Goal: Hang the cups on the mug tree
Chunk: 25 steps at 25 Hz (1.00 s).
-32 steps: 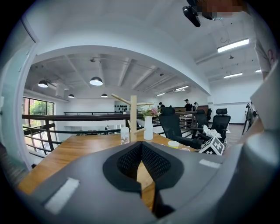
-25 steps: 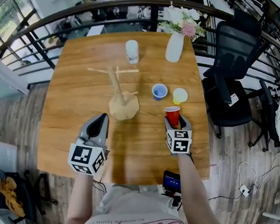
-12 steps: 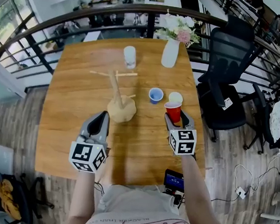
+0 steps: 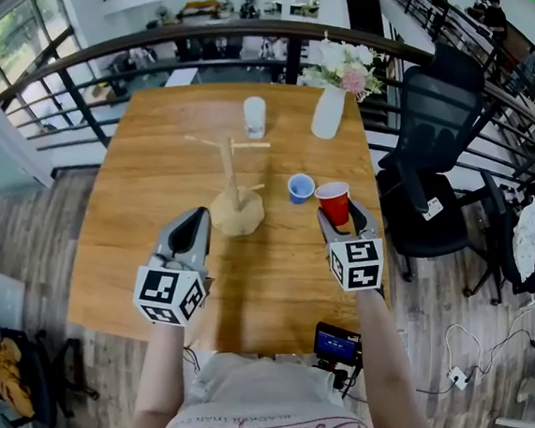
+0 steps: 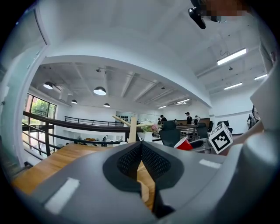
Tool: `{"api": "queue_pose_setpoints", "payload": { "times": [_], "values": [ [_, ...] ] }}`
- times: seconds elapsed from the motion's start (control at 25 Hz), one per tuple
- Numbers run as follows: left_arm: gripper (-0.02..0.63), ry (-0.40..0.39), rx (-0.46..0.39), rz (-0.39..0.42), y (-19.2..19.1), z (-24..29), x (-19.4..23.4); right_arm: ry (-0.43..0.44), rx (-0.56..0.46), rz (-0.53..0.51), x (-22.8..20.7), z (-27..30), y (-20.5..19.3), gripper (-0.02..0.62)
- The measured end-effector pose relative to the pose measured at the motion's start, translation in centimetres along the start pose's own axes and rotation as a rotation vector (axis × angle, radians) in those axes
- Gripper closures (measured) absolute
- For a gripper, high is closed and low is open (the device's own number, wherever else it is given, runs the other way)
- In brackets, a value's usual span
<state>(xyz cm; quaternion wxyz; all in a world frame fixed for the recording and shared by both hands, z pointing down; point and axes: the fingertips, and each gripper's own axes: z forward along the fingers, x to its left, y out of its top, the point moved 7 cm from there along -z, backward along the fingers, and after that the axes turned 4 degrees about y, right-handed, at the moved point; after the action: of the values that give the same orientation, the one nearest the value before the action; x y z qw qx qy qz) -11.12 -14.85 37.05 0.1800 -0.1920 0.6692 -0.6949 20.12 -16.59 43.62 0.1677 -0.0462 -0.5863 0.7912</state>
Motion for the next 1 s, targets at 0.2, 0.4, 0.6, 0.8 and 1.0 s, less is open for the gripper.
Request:
{"api": "queue_pose_setpoints", "payload": {
  "times": [0.2, 0.4, 0.6, 0.8, 1.0],
  "values": [
    [0.595, 0.014, -0.004, 0.005, 0.2, -0.7, 0.8, 0.036, 0.004, -0.076, 0.8, 0.9, 1.4, 0.341],
    [0.595, 0.032, -0.011, 0.006, 0.5, -1.5, 1.9, 0.084, -0.003, -0.217, 2.1, 1.9, 4.0, 0.341],
    [0.595, 0.052, -0.025, -0.010, 0.6, -2.2, 2.8, 0.131, -0.005, -0.413, 3.3, 3.0, 7.3, 0.339],
    [0.595, 0.060, -0.030, -0.028, 0.4, -2.6, 3.5, 0.153, -0.009, -0.539, 4.0, 4.1, 10.1, 0.339],
    [0.595, 0.066, -0.031, -0.040, -0.1, -3.1, 3.9, 0.184, 0.016, -0.693, 5.2, 5.6, 11.6, 0.337]
  ]
}}
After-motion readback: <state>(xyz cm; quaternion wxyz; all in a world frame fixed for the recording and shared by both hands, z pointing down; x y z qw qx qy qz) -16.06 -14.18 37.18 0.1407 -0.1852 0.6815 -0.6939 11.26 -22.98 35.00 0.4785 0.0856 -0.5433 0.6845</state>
